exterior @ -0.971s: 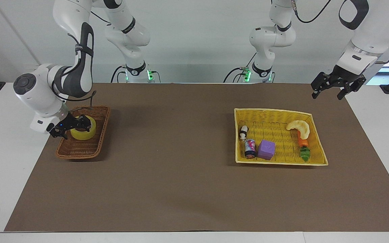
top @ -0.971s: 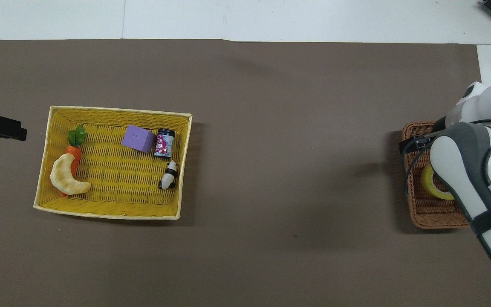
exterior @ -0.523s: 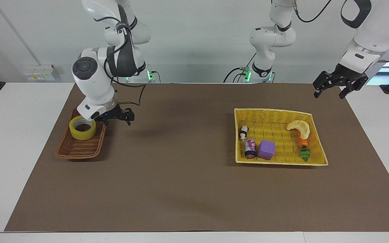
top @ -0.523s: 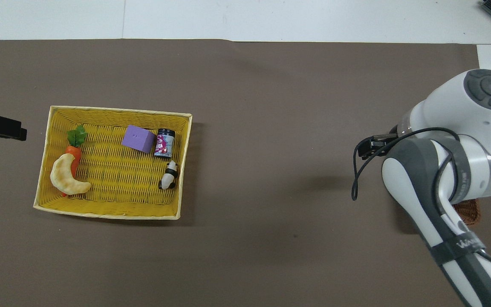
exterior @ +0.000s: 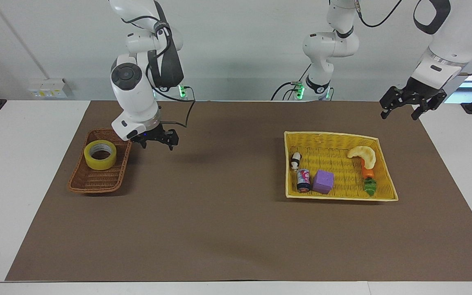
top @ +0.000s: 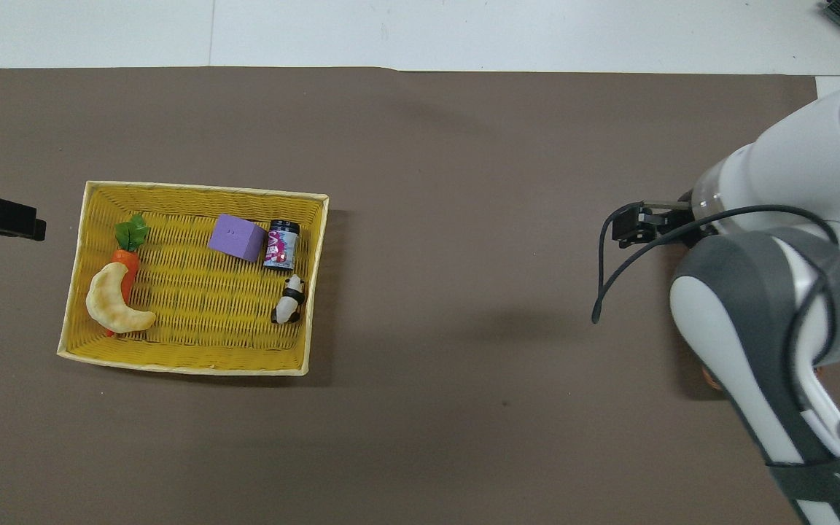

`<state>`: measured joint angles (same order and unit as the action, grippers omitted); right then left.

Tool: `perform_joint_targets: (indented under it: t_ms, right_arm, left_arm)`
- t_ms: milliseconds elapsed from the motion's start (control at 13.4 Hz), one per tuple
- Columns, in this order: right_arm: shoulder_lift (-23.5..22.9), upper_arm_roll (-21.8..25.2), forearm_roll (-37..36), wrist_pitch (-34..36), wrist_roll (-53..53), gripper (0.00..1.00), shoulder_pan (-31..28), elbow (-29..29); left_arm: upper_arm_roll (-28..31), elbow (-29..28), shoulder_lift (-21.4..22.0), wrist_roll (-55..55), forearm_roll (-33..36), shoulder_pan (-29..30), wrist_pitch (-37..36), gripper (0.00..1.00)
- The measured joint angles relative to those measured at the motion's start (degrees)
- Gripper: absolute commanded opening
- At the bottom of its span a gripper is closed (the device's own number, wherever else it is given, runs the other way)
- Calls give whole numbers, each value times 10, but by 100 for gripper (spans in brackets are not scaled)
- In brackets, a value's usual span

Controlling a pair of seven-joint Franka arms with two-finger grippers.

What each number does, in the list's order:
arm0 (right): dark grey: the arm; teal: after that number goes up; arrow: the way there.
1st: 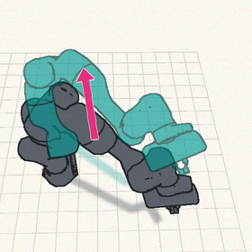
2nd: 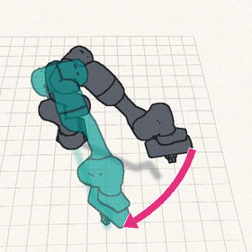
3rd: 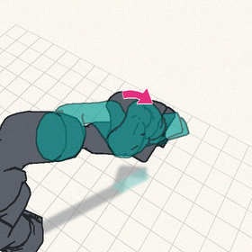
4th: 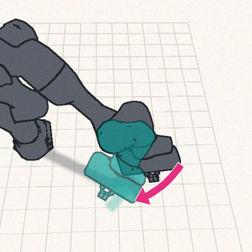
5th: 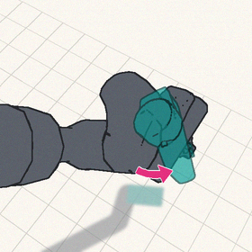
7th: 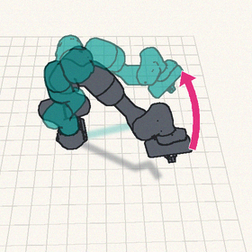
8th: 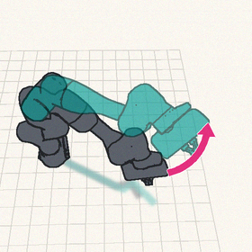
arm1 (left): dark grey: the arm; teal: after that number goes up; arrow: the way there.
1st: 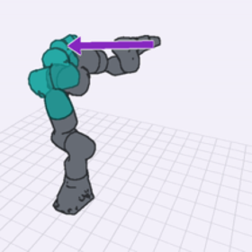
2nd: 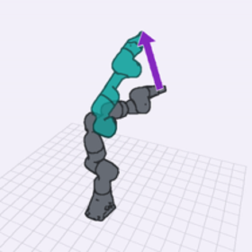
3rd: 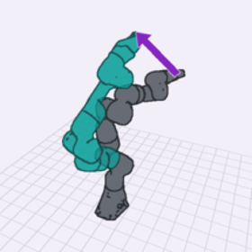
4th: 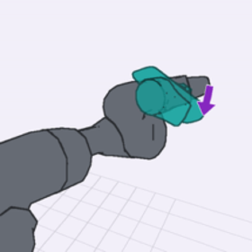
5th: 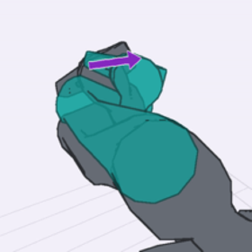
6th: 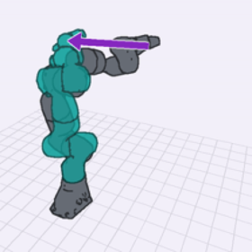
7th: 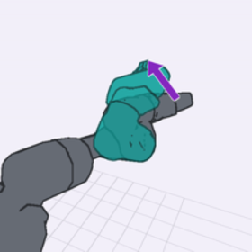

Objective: Move tape to another basket

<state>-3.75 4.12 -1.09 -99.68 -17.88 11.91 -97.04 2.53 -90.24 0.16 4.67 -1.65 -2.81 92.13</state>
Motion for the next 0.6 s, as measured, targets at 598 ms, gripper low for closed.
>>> perform_joint_targets:
  t_ms: [598]
  right_arm:
    - [53, 6, 0, 162, 0, 100, -61, 149]
  left_arm:
    - [0, 0, 0, 0, 0, 0, 0, 100]
